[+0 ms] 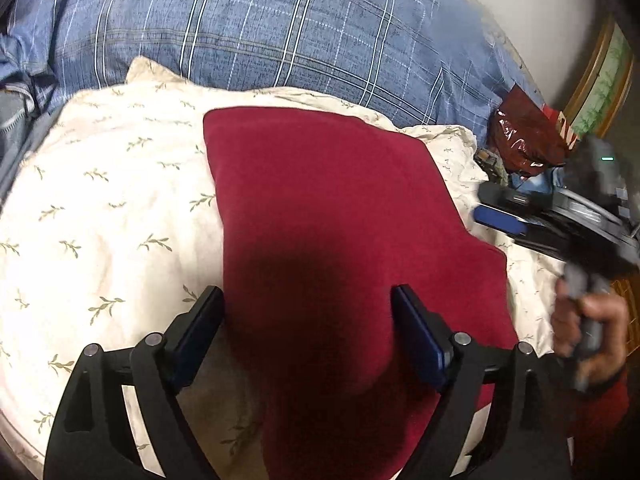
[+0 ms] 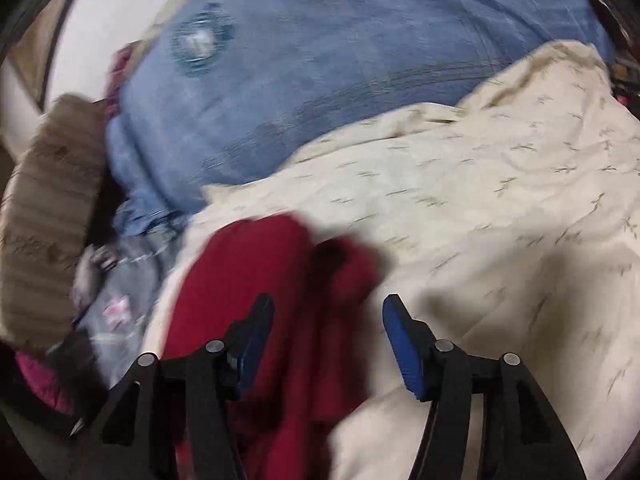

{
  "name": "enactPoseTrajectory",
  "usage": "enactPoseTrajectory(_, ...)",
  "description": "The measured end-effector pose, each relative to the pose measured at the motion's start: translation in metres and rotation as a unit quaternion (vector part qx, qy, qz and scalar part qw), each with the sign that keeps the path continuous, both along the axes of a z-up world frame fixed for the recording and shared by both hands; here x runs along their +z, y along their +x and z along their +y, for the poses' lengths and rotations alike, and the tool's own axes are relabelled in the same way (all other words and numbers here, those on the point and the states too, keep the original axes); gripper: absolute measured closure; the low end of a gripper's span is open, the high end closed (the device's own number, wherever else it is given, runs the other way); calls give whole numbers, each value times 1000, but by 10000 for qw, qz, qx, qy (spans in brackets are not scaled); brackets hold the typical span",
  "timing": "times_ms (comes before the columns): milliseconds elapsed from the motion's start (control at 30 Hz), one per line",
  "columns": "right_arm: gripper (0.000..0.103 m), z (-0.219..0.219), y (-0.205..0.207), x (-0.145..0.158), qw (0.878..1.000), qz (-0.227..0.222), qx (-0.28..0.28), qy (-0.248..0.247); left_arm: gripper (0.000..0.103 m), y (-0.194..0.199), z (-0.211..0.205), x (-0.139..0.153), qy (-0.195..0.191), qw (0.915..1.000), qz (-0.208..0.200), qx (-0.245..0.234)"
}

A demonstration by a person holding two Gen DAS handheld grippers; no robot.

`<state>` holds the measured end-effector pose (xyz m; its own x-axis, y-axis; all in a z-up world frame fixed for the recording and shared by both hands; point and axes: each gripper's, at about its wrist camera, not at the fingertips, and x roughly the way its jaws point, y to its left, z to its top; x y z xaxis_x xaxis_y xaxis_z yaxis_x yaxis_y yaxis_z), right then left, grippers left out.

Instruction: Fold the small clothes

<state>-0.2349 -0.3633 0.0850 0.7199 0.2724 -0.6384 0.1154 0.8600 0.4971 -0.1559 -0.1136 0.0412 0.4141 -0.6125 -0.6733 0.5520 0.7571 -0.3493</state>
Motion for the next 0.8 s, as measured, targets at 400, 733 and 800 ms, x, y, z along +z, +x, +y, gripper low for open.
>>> enactPoseTrajectory(400, 78, 65, 6, -9, 9939, 12, 384, -1030, 16, -22, 2, 10, 360, 9977, -495, 282)
enactPoseTrajectory(733, 60, 68, -11, -15, 9940, 97, -116, -1087, 14, -32, 0, 7, 501, 9945, -729, 570)
enactPoseTrajectory(800, 56, 75, -19, -6, 9925, 15, -129, -1213, 14, -33, -1, 9, 512, 9940, -731, 631)
